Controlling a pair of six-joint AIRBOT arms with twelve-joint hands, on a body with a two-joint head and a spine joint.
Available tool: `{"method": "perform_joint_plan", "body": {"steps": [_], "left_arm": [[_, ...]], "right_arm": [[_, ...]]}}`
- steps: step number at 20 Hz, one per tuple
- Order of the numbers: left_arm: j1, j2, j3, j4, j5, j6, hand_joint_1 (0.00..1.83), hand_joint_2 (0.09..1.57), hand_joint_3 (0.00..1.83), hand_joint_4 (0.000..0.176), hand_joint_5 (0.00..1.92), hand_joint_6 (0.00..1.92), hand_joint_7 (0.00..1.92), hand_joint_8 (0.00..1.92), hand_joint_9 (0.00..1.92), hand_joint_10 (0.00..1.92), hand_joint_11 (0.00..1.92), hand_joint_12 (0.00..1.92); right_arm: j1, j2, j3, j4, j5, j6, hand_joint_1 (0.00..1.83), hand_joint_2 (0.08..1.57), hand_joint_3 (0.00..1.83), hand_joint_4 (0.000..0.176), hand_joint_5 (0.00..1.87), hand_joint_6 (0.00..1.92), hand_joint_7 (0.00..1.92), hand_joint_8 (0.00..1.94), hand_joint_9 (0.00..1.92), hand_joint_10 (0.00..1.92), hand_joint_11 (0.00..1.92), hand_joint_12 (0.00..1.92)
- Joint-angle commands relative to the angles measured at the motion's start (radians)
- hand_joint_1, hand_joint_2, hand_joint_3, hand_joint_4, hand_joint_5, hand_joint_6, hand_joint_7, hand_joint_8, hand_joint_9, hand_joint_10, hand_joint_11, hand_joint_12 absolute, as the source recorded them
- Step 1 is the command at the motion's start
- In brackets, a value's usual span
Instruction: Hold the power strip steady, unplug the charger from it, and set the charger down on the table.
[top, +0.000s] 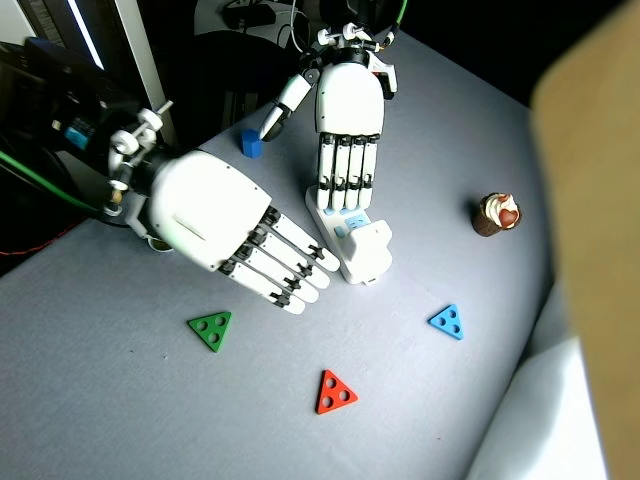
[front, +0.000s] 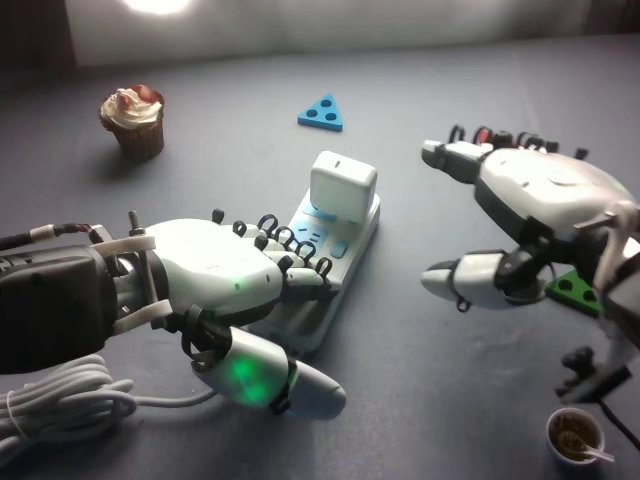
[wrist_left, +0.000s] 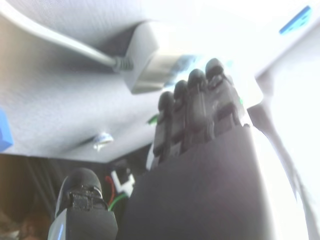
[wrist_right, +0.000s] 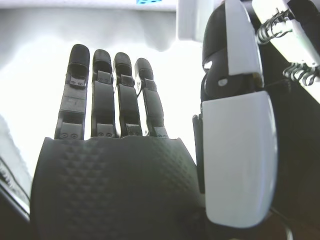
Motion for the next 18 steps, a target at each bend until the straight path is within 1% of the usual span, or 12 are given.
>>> {"method": "perform_joint_plan", "body": {"steps": [1,4,6,8,10,13,18], "left_arm": [[-0.002,-0.012,0.003,0.001,-0.075,0.000,0.00,1.02,0.00,0.000,0.16,0.01,0.15,0.01,0.11,0.01,0.06,0.06],[0.011,-0.023,0.004,-0.004,-0.076,0.000,0.00,1.03,0.00,0.000,0.18,0.01,0.17,0.01,0.13,0.01,0.08,0.07],[0.023,-0.027,0.004,-0.009,-0.077,0.000,0.00,1.02,0.00,0.000,0.14,0.00,0.13,0.00,0.10,0.00,0.06,0.06],[0.030,-0.029,0.003,-0.010,-0.077,-0.002,0.00,1.02,0.00,0.000,0.14,0.00,0.13,0.00,0.10,0.00,0.06,0.06],[0.035,-0.030,0.004,-0.010,-0.072,-0.002,0.00,1.03,0.00,0.000,0.14,0.00,0.12,0.00,0.09,0.00,0.06,0.06],[0.040,-0.030,0.003,-0.010,-0.060,-0.002,0.00,1.02,0.00,0.000,0.14,0.00,0.13,0.01,0.10,0.01,0.07,0.06],[0.041,-0.027,0.002,0.002,-0.028,-0.002,0.00,1.02,0.00,0.000,0.15,0.00,0.13,0.00,0.11,0.01,0.07,0.06]], "right_arm": [[0.016,-0.007,0.011,-0.072,0.069,0.005,1.14,0.94,0.00,0.000,0.24,0.00,0.25,0.01,0.26,0.01,0.11,0.49],[0.031,-0.051,0.045,-0.071,0.069,0.023,1.11,0.97,0.00,0.000,0.22,0.00,0.23,0.00,0.24,0.00,0.09,0.48],[0.037,-0.083,0.068,-0.071,0.069,0.043,1.10,0.97,0.00,0.000,0.24,0.01,0.23,0.00,0.24,0.00,0.10,0.48],[0.038,-0.107,0.086,-0.071,0.069,0.065,1.07,0.98,0.01,0.000,0.24,0.01,0.23,0.00,0.24,0.00,0.10,0.48],[0.039,-0.129,0.107,-0.063,0.069,0.083,1.07,0.98,0.01,0.000,0.22,0.00,0.22,0.00,0.23,0.00,0.07,0.48],[0.043,-0.163,0.153,-0.063,0.070,0.100,1.12,0.98,0.00,0.000,0.21,0.00,0.21,0.00,0.23,0.00,0.07,0.48],[0.061,-0.208,0.210,-0.063,0.067,0.139,1.10,1.00,0.00,0.000,0.20,0.00,0.19,0.00,0.21,0.00,0.07,0.50]]}}
